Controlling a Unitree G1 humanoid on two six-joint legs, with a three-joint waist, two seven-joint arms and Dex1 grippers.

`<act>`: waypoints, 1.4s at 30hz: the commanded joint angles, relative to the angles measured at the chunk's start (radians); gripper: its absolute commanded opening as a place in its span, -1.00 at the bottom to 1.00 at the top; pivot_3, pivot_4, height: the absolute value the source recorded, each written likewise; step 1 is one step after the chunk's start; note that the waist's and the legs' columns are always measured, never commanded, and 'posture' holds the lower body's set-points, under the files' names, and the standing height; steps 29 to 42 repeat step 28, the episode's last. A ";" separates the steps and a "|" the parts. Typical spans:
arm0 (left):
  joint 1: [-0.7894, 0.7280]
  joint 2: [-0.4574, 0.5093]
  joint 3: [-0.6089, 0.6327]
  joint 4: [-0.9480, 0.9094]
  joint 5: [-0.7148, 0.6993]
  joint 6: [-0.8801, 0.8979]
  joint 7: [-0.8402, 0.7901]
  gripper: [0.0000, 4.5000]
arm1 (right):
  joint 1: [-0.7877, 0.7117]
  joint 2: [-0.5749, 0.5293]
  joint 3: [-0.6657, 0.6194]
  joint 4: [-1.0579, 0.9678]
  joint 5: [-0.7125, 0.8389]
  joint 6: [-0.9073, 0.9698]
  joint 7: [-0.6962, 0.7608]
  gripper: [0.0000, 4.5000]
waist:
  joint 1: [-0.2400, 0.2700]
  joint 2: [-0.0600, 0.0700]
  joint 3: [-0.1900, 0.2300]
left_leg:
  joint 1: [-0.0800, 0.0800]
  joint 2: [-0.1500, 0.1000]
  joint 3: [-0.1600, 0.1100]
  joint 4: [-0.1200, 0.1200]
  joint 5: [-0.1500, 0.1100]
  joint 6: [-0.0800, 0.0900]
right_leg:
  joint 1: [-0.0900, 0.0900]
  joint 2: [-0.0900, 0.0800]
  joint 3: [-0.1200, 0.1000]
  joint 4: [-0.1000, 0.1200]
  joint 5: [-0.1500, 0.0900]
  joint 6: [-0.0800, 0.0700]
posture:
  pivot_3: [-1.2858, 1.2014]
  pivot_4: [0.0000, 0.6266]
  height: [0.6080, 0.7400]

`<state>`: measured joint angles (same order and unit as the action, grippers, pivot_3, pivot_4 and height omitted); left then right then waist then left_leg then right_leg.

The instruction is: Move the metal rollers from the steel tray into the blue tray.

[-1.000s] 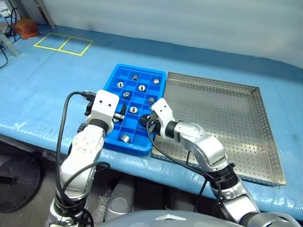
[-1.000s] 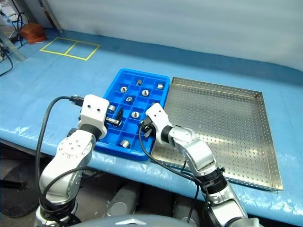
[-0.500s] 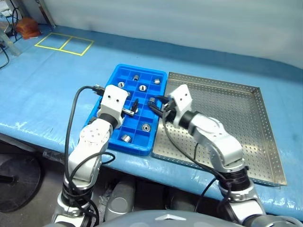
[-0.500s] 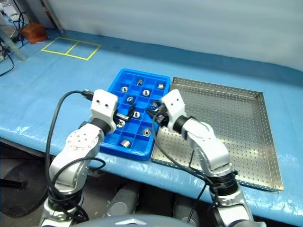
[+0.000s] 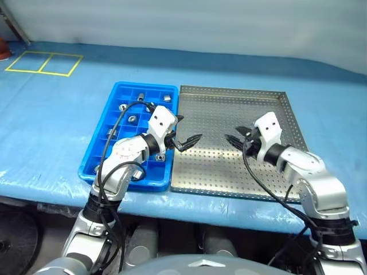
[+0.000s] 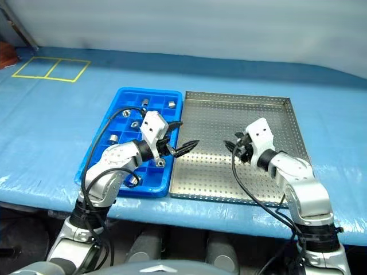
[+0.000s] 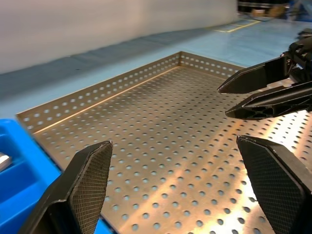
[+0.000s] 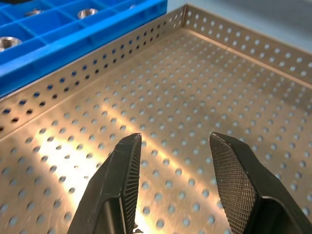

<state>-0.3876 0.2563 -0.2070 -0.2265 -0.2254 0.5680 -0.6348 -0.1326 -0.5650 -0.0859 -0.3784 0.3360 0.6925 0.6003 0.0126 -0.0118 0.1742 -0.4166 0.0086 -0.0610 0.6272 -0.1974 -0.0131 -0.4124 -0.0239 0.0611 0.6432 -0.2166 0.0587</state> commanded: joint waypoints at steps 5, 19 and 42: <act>0.000 0.034 -0.036 -0.014 -0.002 -0.028 -0.049 1.00 | 0.012 -0.016 -0.032 -0.048 0.038 -0.047 0.027 0.99 | -0.029 0.000 0.000 | 0.002 0.000 0.001 0.001 0.000 0.000 | 0.002 0.001 0.002 0.001 0.001 0.001 | 0.08 -0.52 1.00; 0.039 0.061 -0.076 -0.063 0.007 0.038 -0.034 1.00 | -0.012 -0.039 0.001 -0.043 0.041 -0.044 0.055 0.99 | -0.024 0.000 0.000 | 0.002 0.000 0.002 0.002 0.000 0.000 | 0.002 0.001 0.004 0.001 0.001 0.003 | 0.09 -0.52 1.00; 0.031 0.066 -0.091 -0.054 0.017 0.033 -0.031 1.00 | -0.016 -0.038 -0.001 -0.038 0.033 -0.047 0.048 0.99 | -0.024 0.000 0.000 | 0.002 0.000 0.002 0.002 0.000 0.000 | 0.001 0.001 0.004 0.001 0.002 0.003 | 0.09 -0.52 1.00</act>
